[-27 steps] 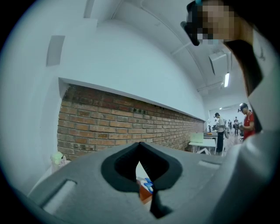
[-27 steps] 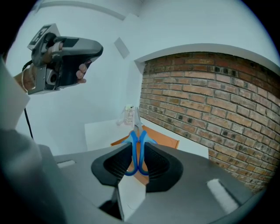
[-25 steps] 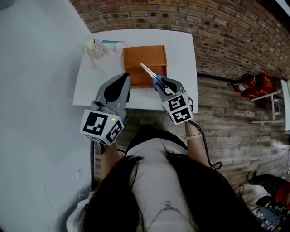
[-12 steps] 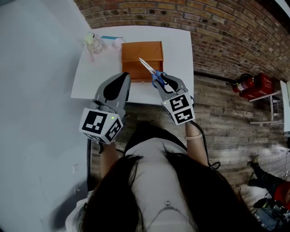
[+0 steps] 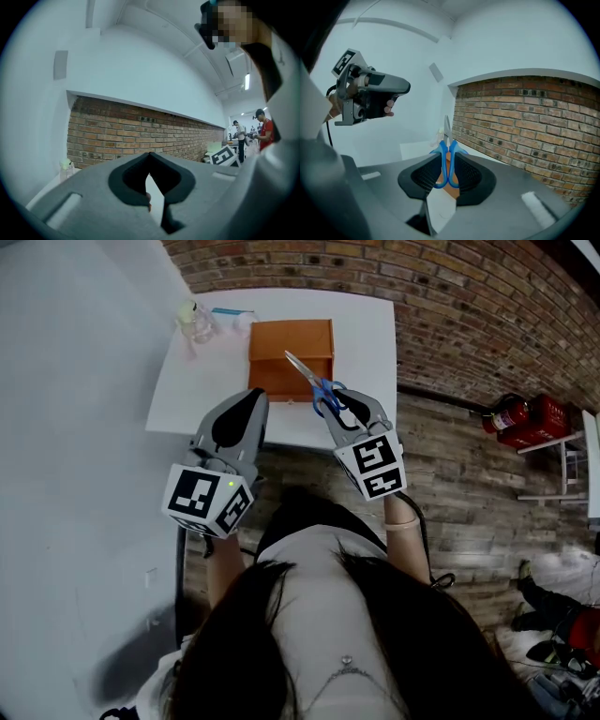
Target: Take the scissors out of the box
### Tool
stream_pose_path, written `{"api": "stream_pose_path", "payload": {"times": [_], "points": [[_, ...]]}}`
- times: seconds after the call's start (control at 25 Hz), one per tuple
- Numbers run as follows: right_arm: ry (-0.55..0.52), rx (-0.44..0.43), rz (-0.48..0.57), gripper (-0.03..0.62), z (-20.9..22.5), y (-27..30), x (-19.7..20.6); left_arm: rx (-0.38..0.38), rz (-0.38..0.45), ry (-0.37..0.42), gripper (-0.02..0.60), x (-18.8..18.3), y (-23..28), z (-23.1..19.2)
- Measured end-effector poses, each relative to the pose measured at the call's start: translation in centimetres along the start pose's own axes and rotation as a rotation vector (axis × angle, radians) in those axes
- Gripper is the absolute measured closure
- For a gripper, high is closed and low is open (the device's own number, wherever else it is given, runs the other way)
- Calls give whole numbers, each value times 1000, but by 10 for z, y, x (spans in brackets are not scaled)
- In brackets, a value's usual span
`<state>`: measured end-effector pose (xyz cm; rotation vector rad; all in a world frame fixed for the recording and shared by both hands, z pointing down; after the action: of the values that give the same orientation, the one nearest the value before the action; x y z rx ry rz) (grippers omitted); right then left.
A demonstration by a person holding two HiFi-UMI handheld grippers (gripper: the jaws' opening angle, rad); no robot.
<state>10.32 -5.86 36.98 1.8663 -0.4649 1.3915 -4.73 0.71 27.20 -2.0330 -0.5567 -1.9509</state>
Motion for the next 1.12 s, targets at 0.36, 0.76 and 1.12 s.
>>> {"api": "stream_pose_path", "payload": {"times": [0.36, 0.76, 1.12], "points": [[10, -2, 70, 496, 2, -17, -5, -9, -6, 17, 581, 3, -1, 15], [10, 35, 121, 494, -1, -21, -18, 33, -3, 32, 581, 3, -2, 11], [34, 114, 137, 494, -5, -21, -37, 99, -1, 42, 581, -8, -2, -9]]}}
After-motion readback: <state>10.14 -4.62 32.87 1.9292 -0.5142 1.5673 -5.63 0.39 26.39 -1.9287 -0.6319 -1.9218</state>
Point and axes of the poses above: the fingertips, and each gripper's own axes: y forward along the fingers, z to its right, x out of its underside, the point moved 6 cm from there along -y, backward along the fingers, and after that the axes turned 1 degree about -z, right-handed, at the moved point
